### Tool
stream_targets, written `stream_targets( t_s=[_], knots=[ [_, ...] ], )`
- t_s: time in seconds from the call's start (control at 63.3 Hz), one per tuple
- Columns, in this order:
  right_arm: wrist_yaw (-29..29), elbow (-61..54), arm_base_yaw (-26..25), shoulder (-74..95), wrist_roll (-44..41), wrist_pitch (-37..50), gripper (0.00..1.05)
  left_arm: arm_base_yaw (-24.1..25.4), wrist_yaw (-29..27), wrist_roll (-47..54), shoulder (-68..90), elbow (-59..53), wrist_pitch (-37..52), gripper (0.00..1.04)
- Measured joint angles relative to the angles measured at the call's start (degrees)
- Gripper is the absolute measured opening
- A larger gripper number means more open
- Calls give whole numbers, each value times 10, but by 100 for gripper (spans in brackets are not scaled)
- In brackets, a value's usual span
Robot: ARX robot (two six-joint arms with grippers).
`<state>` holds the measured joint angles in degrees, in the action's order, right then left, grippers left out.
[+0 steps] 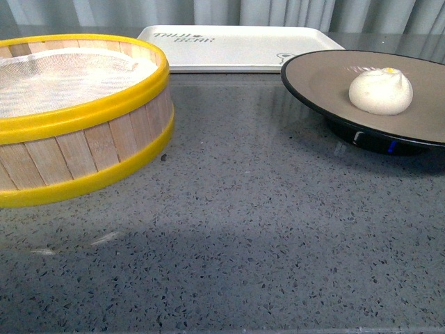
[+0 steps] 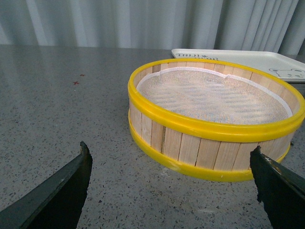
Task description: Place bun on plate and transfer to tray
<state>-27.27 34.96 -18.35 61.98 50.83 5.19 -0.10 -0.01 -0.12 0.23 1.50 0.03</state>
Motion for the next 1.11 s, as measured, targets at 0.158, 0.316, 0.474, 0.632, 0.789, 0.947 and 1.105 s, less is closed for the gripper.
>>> stream_targets(
  t_s=[0.158, 0.316, 0.474, 0.632, 0.789, 0.947, 1.105],
  knots=[
    [-3, -2, 0, 43, 19, 17, 96, 0, 0, 0, 0, 0, 0, 98],
    [-1, -2, 16, 86, 42, 52, 96, 0, 0, 0, 0, 0, 0, 98],
    [5, -2, 60, 112, 75, 76, 96, 0, 0, 0, 0, 0, 0, 98],
    [17, -2, 111, 127, 101, 92, 96, 0, 0, 0, 0, 0, 0, 98],
    [13, -2, 131, 139, 115, 100, 70, 0, 0, 0, 0, 0, 0, 98],
    [2, -2, 118, 147, 115, 100, 41, 0, 0, 0, 0, 0, 0, 98],
    [-3, -2, 103, 156, 114, 103, 17, 0, 0, 0, 0, 0, 0, 98]
  ],
)
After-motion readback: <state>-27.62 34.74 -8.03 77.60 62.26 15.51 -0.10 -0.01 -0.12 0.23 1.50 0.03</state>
